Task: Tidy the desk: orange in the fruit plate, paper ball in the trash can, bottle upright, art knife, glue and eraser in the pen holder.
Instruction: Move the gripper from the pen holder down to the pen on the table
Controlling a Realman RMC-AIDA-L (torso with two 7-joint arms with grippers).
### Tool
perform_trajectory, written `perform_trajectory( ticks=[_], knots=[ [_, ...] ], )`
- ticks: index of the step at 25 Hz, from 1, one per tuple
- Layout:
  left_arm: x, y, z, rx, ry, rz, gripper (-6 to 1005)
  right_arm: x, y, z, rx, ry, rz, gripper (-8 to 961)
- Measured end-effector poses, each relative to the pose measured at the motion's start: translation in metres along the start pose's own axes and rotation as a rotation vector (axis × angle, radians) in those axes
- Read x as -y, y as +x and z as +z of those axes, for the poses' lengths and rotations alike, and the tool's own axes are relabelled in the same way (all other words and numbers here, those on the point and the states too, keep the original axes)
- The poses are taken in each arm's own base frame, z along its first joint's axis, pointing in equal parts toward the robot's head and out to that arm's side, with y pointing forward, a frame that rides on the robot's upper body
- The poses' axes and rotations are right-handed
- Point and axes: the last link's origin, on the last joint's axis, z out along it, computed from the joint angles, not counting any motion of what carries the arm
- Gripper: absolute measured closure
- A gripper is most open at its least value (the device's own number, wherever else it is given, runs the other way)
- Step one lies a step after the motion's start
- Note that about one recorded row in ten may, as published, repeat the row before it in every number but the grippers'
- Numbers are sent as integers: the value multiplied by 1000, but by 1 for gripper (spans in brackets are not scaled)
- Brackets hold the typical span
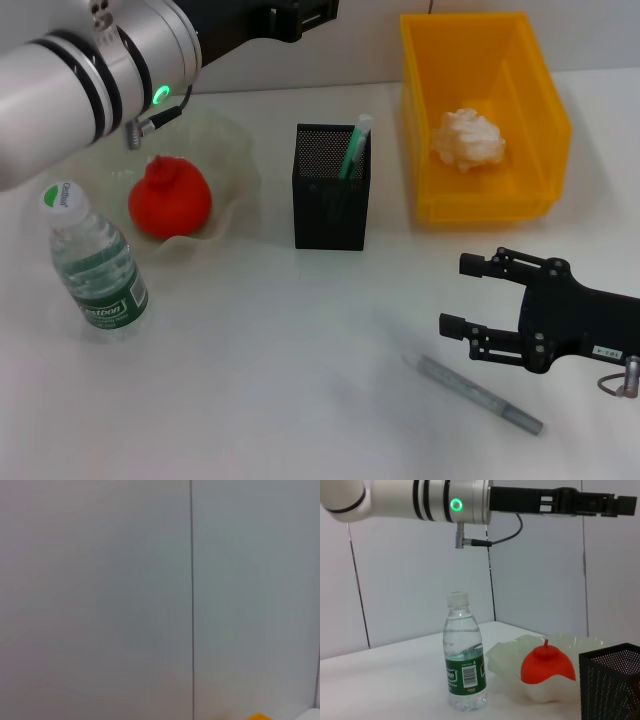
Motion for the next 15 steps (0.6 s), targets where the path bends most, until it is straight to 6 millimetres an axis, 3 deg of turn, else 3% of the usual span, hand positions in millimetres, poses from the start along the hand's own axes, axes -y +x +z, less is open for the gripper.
perform_trajectory(
  ticks=[6, 10, 11, 15],
  knots=[
    [19, 0, 6, 57, -93, -147, 197, 0, 0, 0, 0, 0, 0, 187],
    [27, 0, 2, 3, -153, -201, 197, 1, -1, 1, 0, 0, -2, 187],
    [36, -3, -7, -71, -231, -237, 197, 1, -1, 1, 0, 1, -3, 187],
    [39, -5, -14, -119, -283, -242, 197, 2, -1, 1, -1, 4, -4, 187]
  ],
)
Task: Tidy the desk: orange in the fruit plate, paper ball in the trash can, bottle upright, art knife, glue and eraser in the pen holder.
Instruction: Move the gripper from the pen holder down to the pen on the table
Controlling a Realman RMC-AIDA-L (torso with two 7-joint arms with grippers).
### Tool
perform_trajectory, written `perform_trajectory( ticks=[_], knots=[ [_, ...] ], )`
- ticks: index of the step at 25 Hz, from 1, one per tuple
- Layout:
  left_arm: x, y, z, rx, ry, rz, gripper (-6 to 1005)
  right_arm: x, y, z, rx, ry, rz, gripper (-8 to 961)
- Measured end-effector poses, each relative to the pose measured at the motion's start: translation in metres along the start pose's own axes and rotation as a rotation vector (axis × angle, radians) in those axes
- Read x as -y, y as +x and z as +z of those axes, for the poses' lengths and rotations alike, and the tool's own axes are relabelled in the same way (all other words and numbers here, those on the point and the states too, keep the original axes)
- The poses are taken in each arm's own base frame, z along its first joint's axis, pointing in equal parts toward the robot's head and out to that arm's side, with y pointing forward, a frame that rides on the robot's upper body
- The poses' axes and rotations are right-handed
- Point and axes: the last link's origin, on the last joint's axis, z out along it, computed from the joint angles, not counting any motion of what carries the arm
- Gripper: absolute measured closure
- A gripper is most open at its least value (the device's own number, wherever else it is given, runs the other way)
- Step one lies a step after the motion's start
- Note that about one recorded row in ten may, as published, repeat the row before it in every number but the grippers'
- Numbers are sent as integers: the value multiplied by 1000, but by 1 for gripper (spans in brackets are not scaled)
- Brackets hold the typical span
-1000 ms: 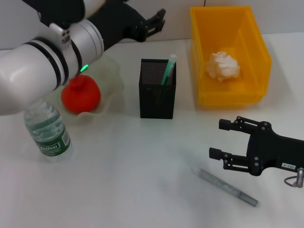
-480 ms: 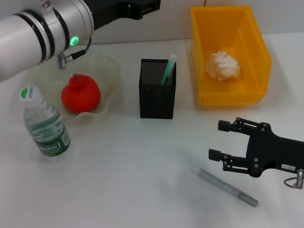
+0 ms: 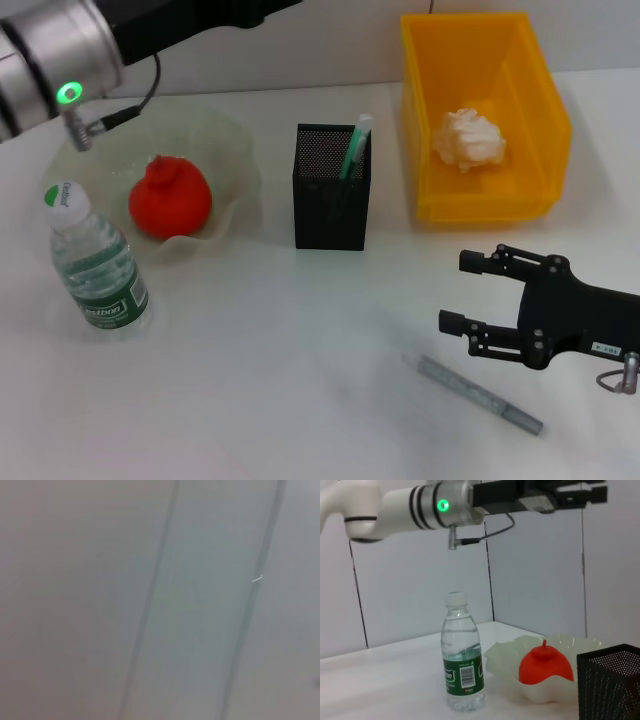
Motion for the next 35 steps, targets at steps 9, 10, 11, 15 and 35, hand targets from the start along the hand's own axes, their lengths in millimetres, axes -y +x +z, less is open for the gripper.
perform_trajectory(
  ticks=[9, 10, 11, 15, 35],
  knots=[
    [-20, -27, -43, -39, -255, 228, 197, 4, -4, -1, 5, 3, -14, 187],
    [-20, -27, -43, -39, -255, 228, 197, 4, -6, -1, 4, 4, -16, 187],
    [-22, -31, -47, -30, -274, 246, 197, 6, -7, -2, 3, 6, -17, 187],
    [-31, -42, -58, 15, -352, 283, 197, 12, -14, -4, -21, 6, -14, 187],
    [-50, -86, -92, 271, -510, 352, 197, 32, -56, -16, -266, 52, 110, 187]
  ],
)
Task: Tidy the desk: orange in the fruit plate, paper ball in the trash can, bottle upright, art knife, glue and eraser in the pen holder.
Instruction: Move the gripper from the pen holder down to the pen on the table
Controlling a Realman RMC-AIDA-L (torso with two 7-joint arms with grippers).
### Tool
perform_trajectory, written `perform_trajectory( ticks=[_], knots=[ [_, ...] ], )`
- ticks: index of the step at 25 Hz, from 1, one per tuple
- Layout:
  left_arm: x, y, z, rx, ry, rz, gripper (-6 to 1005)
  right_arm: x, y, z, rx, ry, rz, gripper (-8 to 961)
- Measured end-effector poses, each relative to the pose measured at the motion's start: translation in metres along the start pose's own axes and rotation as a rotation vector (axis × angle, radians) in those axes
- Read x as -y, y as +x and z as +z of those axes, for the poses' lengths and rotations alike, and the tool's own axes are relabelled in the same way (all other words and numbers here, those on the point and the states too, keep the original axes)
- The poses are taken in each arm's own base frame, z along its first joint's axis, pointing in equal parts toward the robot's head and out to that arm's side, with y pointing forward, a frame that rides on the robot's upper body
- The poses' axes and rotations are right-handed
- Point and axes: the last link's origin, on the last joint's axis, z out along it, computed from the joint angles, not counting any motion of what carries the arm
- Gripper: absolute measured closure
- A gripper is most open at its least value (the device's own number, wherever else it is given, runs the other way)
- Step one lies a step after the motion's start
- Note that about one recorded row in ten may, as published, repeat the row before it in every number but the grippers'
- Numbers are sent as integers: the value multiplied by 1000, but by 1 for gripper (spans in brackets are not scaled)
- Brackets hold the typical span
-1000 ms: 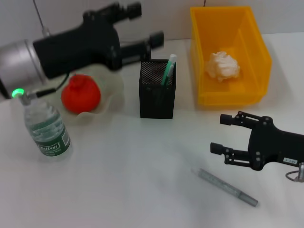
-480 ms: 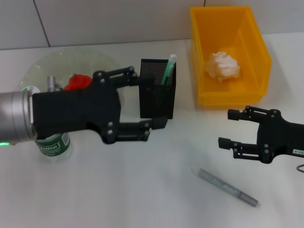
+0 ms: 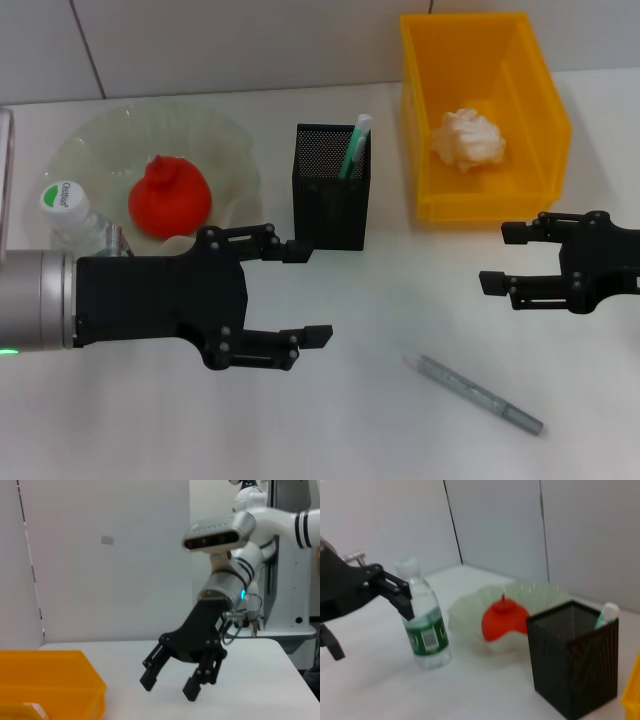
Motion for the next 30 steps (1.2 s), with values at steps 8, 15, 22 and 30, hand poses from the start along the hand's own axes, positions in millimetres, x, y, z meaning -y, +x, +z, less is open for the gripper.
perform_trajectory(
  ticks=[8, 15, 22, 30],
  knots=[
    [-7, -10, -1, 12, 1, -22, 197, -2, -28, 1, -100, -19, 37, 186],
    [-9, -16, 2, 18, -1, -43, 197, -5, -45, 14, -272, -28, 1, 187],
    [-7, -19, 8, 35, 8, -44, 197, -10, -58, 25, -362, -7, -70, 187],
    [-4, -20, 11, 44, 25, -42, 197, -14, -66, 39, -499, 22, -112, 193]
  ],
)
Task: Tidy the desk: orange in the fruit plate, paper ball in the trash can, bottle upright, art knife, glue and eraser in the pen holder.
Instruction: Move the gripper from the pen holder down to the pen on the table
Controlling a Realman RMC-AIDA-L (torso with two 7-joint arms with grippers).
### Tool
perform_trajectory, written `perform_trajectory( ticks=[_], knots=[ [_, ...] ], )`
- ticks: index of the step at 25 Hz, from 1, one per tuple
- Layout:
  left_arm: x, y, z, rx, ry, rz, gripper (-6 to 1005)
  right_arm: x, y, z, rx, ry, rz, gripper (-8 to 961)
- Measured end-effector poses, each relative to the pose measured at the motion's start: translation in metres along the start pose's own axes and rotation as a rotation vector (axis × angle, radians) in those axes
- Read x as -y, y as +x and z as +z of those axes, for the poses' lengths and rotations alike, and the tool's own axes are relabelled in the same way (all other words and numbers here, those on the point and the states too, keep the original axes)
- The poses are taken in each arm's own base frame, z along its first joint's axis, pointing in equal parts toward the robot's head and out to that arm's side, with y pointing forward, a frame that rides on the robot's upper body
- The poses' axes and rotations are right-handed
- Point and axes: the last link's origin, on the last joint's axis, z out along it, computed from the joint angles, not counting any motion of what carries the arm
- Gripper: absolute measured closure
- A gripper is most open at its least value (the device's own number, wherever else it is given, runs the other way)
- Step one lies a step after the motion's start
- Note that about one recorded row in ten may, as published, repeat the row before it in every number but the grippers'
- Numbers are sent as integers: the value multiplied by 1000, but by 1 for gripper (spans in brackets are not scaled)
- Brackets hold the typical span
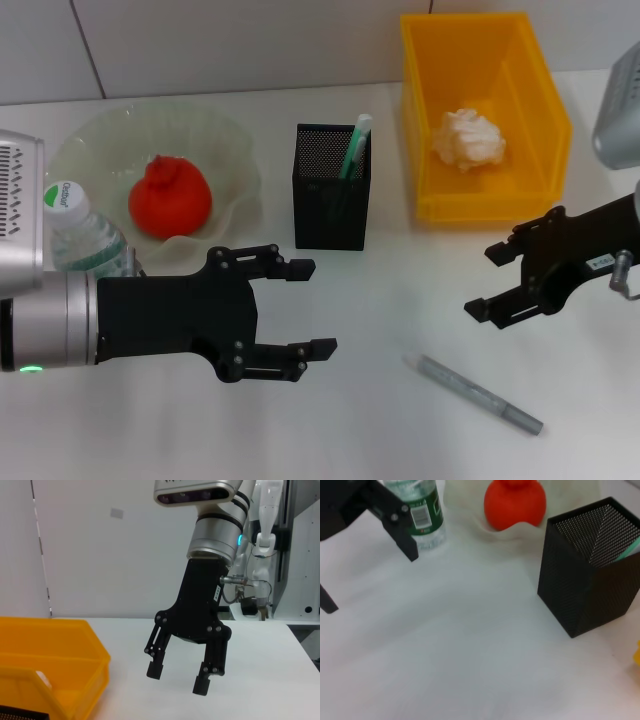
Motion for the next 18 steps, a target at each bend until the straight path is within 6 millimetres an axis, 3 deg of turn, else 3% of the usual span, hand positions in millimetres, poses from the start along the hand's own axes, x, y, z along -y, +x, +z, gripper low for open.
perform_trajectory(
  ticks=[18],
  knots=[
    [1, 1, 2, 0, 5, 0, 197, -19, -10, 17, -58, -63, -30, 196]
  ],
)
